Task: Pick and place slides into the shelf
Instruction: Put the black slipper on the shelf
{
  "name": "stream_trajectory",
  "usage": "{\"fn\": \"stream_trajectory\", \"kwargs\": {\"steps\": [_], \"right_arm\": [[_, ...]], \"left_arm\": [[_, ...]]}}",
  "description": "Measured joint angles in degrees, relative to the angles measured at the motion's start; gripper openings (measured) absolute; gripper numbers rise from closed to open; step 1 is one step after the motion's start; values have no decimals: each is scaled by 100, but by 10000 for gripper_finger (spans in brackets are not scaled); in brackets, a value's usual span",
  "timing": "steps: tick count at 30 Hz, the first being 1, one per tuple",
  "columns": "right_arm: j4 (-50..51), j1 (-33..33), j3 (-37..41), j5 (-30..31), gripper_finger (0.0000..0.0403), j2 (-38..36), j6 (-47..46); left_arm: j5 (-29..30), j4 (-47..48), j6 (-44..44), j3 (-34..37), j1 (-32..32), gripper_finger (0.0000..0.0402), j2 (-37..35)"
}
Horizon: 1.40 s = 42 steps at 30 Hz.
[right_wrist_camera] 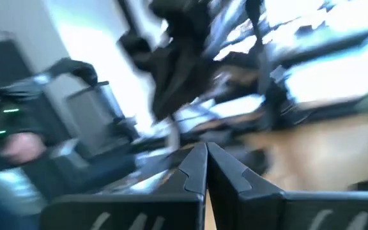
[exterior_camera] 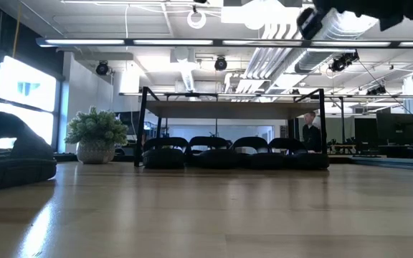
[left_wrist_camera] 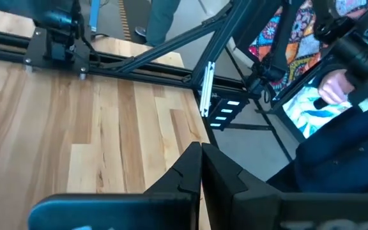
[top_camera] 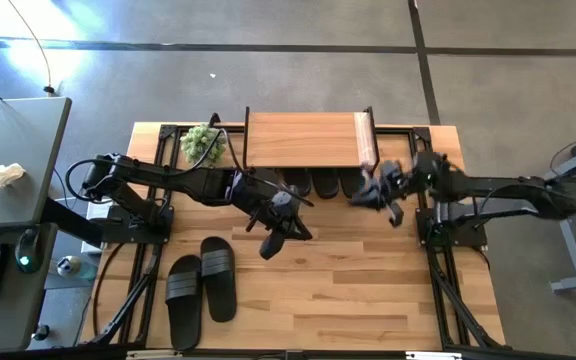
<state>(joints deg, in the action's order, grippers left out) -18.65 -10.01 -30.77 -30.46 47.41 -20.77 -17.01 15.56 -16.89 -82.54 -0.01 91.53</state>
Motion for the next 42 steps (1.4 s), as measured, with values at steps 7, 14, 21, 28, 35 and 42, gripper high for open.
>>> {"fn": "stream_trajectory", "kwargs": {"steps": [7, 14, 21, 28, 35, 42], "right_arm": [[939, -1210, -807, 86, 0, -263, 877], [2542, -1499, -1305, 1013, 0, -1104, 1474], [3495, -1461, -1155, 1087, 0, -2031, 1156], [4090, -1461, -1143, 1458, 0, -2239, 1219], [4259, -1457, -1141, 744, 0, -2246, 1183], [4493, -1458, -1141, 780, 0, -2239, 1271]], "left_arm": [[23, 86, -141, 0, -4, 0, 0], [180, 364, -301, 0, -9, 0, 0], [1273, 2103, -1134, 0, -333, 0, 0], [1951, 3411, -2096, -78, -1140, 0, -56], [3722, 5624, -3458, -1011, -2188, 0, -63], [5037, 6857, -5073, -1384, -3234, 0, -68]]}}
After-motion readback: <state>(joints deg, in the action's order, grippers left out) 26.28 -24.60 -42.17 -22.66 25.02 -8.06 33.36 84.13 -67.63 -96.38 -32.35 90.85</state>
